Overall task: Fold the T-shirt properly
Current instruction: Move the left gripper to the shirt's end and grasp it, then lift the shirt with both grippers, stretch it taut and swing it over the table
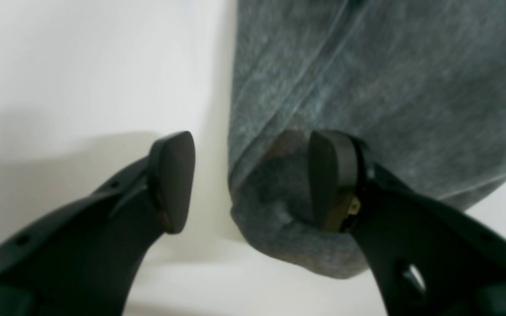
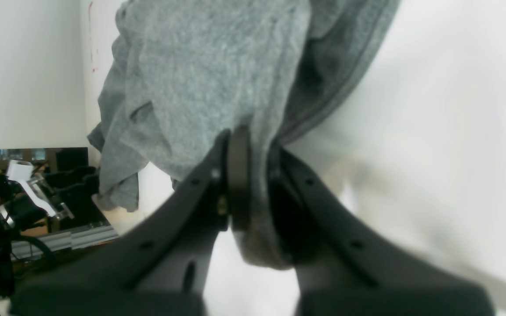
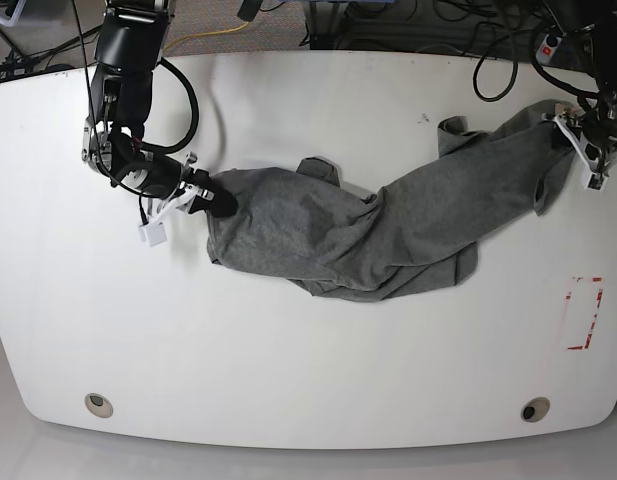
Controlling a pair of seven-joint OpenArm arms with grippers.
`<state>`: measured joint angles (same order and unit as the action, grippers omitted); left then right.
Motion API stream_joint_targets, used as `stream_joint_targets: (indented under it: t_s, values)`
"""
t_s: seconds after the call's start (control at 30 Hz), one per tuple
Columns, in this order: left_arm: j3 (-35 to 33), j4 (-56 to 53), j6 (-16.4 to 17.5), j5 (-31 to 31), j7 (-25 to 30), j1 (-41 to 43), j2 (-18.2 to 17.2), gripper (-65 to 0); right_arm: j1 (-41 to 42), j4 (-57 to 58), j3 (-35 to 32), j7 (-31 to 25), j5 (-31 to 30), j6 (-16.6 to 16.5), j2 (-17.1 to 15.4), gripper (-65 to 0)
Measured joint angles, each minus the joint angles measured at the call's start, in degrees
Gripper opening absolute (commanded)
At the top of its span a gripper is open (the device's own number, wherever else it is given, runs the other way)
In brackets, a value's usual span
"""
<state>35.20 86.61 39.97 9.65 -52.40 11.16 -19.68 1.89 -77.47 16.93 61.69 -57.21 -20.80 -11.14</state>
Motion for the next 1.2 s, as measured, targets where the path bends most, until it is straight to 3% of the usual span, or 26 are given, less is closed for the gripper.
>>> stream_joint_targets:
  t_s: [0.37, 0.43, 0.6, 0.83, 1.03, 1.2]
  values:
    - [-2.49, -1.51, -0.02, 0.35, 1.07, -0.26, -0.63, -29.0, 0.04, 0.00, 0.00, -0.02, -0.04, 0.00, -0.11, -62.8]
    - [-2.58, -2.05, -0.04, 0.87, 1.36, -0.55, -0.52, -35.6, 0.04, 0.00, 0.00, -0.02, -0.04, -0.02, -0.11, -62.8]
    - [-2.29, -6.45, 0.04, 3.10, 2.91, -3.45, -0.70, -64.3, 0.04, 0.00, 0.00, -0.04, 0.09, 0.00, -0.15, -62.8]
    - [-1.66, -8.59, 0.00, 1.11, 2.10, -5.95, -0.13, -65.0, 1.01, -0.04, 0.00, 0.13, 0.17, 0.00, -1.29, -62.9]
    - [1.09, 0.74, 0.02, -0.72, -1.44, -8.15, 4.33, -65.0, 4.28, -0.09, -0.07, -3.52, -0.15, -0.20, -6.01, -62.9]
    - [1.09, 8.37, 0.15, 0.31, -8.17, -15.76, 4.59, -65.0, 8.90, -0.07, -0.11, -3.19, 0.17, -1.25, -10.75, -62.9]
